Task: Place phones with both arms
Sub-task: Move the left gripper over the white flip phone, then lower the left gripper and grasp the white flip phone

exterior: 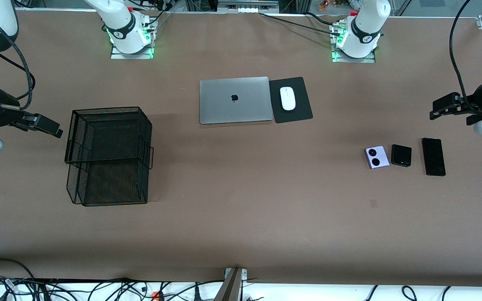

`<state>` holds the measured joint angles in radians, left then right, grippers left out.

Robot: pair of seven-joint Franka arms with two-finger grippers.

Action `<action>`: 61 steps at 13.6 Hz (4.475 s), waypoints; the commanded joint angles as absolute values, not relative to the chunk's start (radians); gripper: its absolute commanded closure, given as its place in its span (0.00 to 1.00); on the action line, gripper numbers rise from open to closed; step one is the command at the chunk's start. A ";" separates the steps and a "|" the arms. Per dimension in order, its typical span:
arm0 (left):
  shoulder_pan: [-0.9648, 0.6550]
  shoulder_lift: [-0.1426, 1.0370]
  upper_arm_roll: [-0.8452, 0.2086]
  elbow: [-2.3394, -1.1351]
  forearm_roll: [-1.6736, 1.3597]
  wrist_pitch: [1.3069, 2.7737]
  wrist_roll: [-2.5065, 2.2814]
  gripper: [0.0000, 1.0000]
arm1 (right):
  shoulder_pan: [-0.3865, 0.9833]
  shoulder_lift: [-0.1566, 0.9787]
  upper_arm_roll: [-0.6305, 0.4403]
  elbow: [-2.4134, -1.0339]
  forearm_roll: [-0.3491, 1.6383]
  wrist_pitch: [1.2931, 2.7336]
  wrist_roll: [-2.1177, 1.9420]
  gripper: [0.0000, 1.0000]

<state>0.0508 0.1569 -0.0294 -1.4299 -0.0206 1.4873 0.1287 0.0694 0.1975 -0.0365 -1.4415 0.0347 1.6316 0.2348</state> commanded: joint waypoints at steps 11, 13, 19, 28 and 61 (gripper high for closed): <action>0.055 0.169 -0.032 -1.439 0.003 1.474 0.126 0.00 | 0.067 0.181 -0.034 -1.447 0.048 1.615 0.235 0.00; 0.057 0.204 -0.031 -1.456 0.006 1.486 0.136 0.00 | 0.067 0.179 -0.034 -1.448 0.048 1.615 0.235 0.00; 0.060 0.313 -0.032 -1.609 0.040 1.744 0.141 0.00 | 0.066 0.179 -0.035 -1.447 0.048 1.586 0.239 0.00; 0.087 0.414 -0.032 -1.857 0.029 2.201 0.120 0.00 | 0.067 0.179 -0.035 -1.447 0.048 1.586 0.238 0.00; 0.080 0.508 -0.032 -2.194 0.063 2.706 -0.204 0.62 | 0.066 0.175 -0.038 -1.450 0.048 1.582 0.238 0.00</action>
<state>0.0783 0.4800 -0.0369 -2.2002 0.0390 2.6861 -0.1934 0.0690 0.1922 -0.0378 -1.4412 0.0348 1.5951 0.2345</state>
